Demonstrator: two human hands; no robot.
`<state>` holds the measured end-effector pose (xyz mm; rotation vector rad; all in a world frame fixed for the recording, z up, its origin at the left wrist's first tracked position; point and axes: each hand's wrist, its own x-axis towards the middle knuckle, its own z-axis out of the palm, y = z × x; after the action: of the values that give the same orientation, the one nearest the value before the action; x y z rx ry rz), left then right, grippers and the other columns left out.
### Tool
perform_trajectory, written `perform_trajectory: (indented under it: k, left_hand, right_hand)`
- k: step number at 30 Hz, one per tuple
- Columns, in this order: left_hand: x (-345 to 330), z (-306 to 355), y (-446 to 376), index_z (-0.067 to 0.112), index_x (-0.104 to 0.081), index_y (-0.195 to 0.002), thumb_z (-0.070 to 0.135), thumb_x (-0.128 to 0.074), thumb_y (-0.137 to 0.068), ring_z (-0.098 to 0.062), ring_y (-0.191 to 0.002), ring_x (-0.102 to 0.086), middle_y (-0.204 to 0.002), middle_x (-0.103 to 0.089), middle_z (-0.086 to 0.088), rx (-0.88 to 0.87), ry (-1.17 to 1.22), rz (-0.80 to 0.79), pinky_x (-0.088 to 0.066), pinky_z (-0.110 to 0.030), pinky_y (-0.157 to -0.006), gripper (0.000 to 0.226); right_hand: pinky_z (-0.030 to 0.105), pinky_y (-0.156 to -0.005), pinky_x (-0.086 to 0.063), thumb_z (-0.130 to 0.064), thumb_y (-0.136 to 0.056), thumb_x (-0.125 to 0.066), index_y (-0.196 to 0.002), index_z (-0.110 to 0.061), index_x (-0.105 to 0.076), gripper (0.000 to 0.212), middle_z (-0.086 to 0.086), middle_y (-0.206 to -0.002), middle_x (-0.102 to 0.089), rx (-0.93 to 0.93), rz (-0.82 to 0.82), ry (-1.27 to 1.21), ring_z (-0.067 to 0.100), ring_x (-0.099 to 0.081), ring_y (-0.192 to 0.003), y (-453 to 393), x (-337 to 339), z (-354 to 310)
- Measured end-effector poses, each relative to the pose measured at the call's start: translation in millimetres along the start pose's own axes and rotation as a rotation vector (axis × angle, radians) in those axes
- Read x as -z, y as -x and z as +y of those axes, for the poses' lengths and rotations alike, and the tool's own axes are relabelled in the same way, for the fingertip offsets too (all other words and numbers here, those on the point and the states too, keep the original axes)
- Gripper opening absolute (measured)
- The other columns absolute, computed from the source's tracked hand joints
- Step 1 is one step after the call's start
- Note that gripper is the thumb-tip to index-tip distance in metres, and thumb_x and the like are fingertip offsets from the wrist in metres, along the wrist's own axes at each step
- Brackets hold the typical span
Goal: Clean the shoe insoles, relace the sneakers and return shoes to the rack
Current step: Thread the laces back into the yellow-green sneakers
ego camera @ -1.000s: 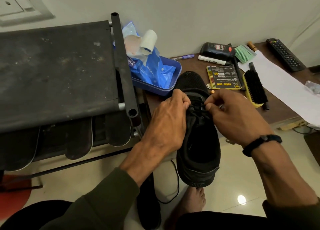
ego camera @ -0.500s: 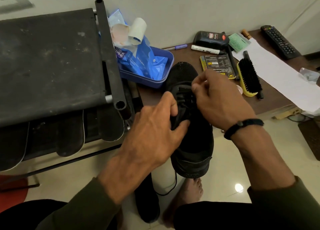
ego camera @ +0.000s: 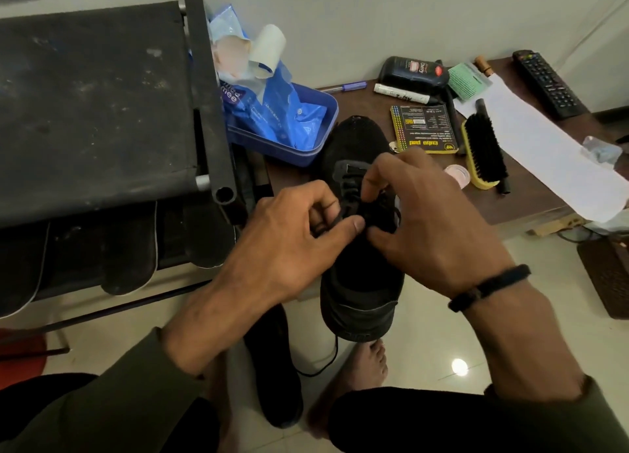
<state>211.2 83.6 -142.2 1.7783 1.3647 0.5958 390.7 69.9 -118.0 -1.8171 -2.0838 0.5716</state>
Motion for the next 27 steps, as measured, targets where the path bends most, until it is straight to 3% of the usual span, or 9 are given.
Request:
perform_trajectory:
  k: [4,7,11,13,17,20,23,27]
  left_hand:
    - [-2,-2,-4,0.023,-0.061,-0.082,0.053,-0.068,-0.086,-0.016,-0.061,-0.064,-0.068,-0.066,-0.002,0.042,0.099,-0.016,-0.057,-0.043,-0.063,0.031]
    - [-4,-6,-6,0.026,-0.061,-0.083,0.055,-0.067,-0.088,-0.024,-0.066,-0.066,-0.068,-0.067,-0.003,0.064,0.195,-0.058,-0.058,-0.05,-0.069,0.03]
    - [-5,-7,-8,0.025,-0.061,-0.08,0.046,-0.072,-0.089,-0.009,-0.058,-0.062,-0.062,-0.065,0.002,0.144,0.336,-0.095,-0.053,-0.037,-0.066,0.025]
    - [-4,-7,-8,0.023,-0.063,-0.083,0.047,-0.076,-0.085,-0.008,-0.057,-0.06,-0.064,-0.065,0.002,0.186,0.377,-0.059,-0.053,-0.032,-0.064,0.027]
    - [-9,1,1,0.027,-0.051,-0.093,0.051,-0.079,-0.08,-0.008,-0.071,-0.05,-0.077,-0.051,0.01,-0.004,0.056,0.261,-0.041,-0.018,-0.064,0.039]
    - [-13,11,8,0.028,-0.044,-0.082,0.051,-0.074,-0.084,-0.01,-0.074,-0.047,-0.077,-0.046,0.011,-0.148,-0.232,0.342,-0.038,-0.024,-0.064,0.038]
    - [-11,16,11,0.026,-0.042,-0.075,0.069,-0.057,-0.089,-0.012,-0.067,-0.055,-0.07,-0.053,0.01,-0.038,-0.458,0.31,-0.036,-0.029,-0.058,0.047]
    - [-9,21,15,0.031,-0.061,-0.096,0.08,-0.032,-0.092,-0.018,-0.086,-0.065,-0.095,-0.067,0.009,0.07,-0.518,0.249,-0.042,-0.03,-0.067,0.057]
  right_hand:
    - [0.043,-0.066,-0.051,-0.01,-0.072,-0.071,-0.085,-0.018,-0.062,0.017,-0.002,-0.09,-0.059,0.125,0.17,0.088,0.022,-0.057,-0.081,-3,-5,-4]
    - [0.042,-0.065,-0.051,-0.008,-0.074,-0.067,-0.084,-0.018,-0.062,0.015,-0.003,-0.08,-0.062,0.158,0.178,0.047,0.022,-0.059,-0.075,-1,0,-1]
    - [0.036,-0.07,-0.052,-0.01,-0.076,-0.074,-0.088,-0.017,-0.065,0.017,-0.005,-0.085,-0.064,0.105,0.184,0.016,0.015,-0.059,-0.078,1,3,-1]
    - [0.028,-0.071,-0.05,-0.021,-0.077,-0.079,-0.096,-0.02,-0.066,0.024,-0.005,-0.092,-0.061,0.007,0.214,0.012,0.012,-0.056,-0.081,2,2,-2]
    - [0.04,-0.07,-0.057,-0.07,-0.063,-0.073,-0.11,-0.032,-0.056,0.063,-0.003,-0.089,-0.063,-0.374,0.253,0.092,0.022,-0.063,-0.081,7,1,-2]
    - [0.046,-0.072,-0.059,-0.086,-0.058,-0.056,-0.106,-0.034,-0.063,0.071,0.0,-0.092,-0.069,-0.487,0.177,0.172,0.029,-0.068,-0.085,11,-3,-5]
    - [0.045,-0.07,-0.06,-0.081,-0.066,-0.051,-0.102,-0.036,-0.068,0.06,0.0,-0.089,-0.07,-0.512,0.132,0.125,0.029,-0.067,-0.085,12,-7,-12]
    - [0.042,-0.072,-0.061,-0.057,-0.079,-0.072,-0.1,-0.033,-0.072,0.032,-0.007,-0.088,-0.071,-0.477,0.138,-0.03,0.018,-0.069,-0.083,14,-6,-13]
